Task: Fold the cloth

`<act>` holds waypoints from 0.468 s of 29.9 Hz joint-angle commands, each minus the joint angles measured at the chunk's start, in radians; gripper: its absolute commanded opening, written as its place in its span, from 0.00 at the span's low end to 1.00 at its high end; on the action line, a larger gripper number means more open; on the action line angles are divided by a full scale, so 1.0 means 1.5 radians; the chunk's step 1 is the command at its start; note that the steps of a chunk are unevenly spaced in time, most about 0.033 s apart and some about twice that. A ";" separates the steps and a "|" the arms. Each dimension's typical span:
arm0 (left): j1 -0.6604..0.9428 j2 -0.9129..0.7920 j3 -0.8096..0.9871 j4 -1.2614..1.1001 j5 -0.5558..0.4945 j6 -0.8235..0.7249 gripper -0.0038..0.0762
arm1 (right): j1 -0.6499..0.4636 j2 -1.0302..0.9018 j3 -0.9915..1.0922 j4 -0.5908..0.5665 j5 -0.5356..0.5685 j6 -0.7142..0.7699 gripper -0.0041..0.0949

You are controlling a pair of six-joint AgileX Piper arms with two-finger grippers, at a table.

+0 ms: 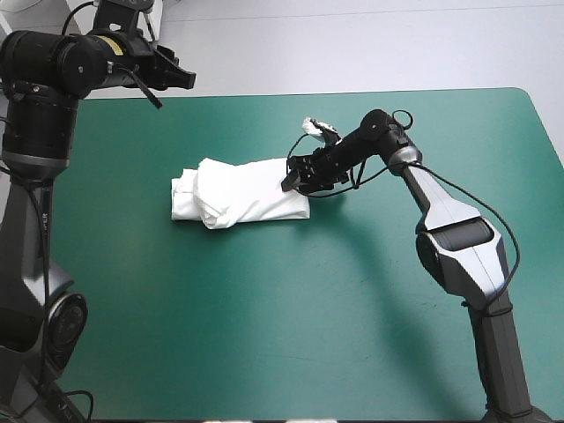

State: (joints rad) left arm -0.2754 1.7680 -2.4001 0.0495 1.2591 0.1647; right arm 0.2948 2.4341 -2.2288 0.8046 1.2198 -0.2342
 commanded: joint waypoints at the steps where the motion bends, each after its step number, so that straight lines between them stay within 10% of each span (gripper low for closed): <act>1: 0.000 -0.034 -0.013 -0.013 0.019 -0.010 0.51 | 0.001 -0.020 -0.012 0.009 -0.002 -0.008 0.57; 6: 0.000 -0.034 -0.013 -0.020 0.019 -0.010 0.51 | 0.001 -0.014 -0.012 0.008 -0.003 -0.009 0.51; 12: 0.000 -0.043 -0.013 -0.024 0.019 -0.007 0.51 | -0.001 -0.014 -0.012 0.003 -0.002 -0.020 0.05; 14: 0.000 -0.046 -0.013 -0.024 0.019 -0.007 0.51 | -0.002 -0.014 -0.012 0.003 -0.002 -0.020 0.03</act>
State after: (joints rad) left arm -0.2754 1.7593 -2.3990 0.0267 1.2591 0.1605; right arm 0.2870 2.4580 -2.2343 0.8099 1.2161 -0.2465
